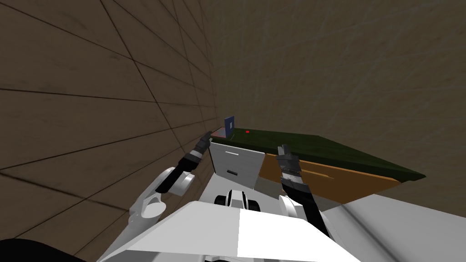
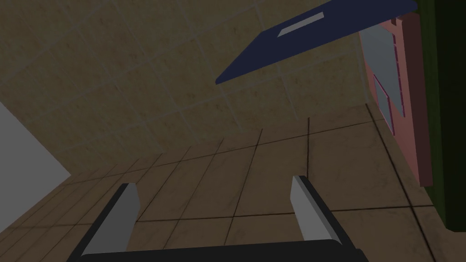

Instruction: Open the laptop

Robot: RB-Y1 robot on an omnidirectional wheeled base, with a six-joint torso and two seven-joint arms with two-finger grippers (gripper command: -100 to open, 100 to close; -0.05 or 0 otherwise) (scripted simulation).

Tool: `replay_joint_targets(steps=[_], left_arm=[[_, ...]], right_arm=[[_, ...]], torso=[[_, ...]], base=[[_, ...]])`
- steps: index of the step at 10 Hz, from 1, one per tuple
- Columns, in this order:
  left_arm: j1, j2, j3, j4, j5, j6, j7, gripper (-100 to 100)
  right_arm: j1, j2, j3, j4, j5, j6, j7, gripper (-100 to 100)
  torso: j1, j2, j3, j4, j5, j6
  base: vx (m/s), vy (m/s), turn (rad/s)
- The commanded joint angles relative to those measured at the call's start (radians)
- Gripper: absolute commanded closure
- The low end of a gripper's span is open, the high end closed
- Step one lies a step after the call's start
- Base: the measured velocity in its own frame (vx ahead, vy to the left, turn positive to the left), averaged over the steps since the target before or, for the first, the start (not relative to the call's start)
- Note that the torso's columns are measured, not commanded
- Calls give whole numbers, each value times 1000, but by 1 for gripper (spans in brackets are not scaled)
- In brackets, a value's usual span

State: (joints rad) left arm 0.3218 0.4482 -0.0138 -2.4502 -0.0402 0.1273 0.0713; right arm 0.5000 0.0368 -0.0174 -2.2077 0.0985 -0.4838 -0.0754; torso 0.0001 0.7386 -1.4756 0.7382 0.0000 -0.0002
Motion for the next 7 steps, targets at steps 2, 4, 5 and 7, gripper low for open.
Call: replay_joint_targets(steps=[2, 4, 5, 7], left_arm=[[-36, 58, 2, 5, 4, 99, 22, -100], [-52, 87, 4, 7, 7, 142, 33, -100], [-52, 87, 4, 7, 7, 151, 33, -100], [-67, 118, 7, 10, 10, 198, 44, -100]], right_arm=[[0, 0, 0, 0, 0, 0, 0, 0], [0, 0, 0, 0, 0, 0, 0, 0], [0, 0, 0, 0, 0, 0, 0, 0], [0, 0, 0, 0, 0, 0, 0, 0]], torso=[[0, -1, -1, 0, 0, 0], [0, 0, 0, 0, 0, 0], [0, -1, 0, 0, 0, 0], [0, -1, -1, 0, 0, 0]], base=[[40, -5, -56], [39, -5, -52], [35, -7, -44], [44, -3, -63]])
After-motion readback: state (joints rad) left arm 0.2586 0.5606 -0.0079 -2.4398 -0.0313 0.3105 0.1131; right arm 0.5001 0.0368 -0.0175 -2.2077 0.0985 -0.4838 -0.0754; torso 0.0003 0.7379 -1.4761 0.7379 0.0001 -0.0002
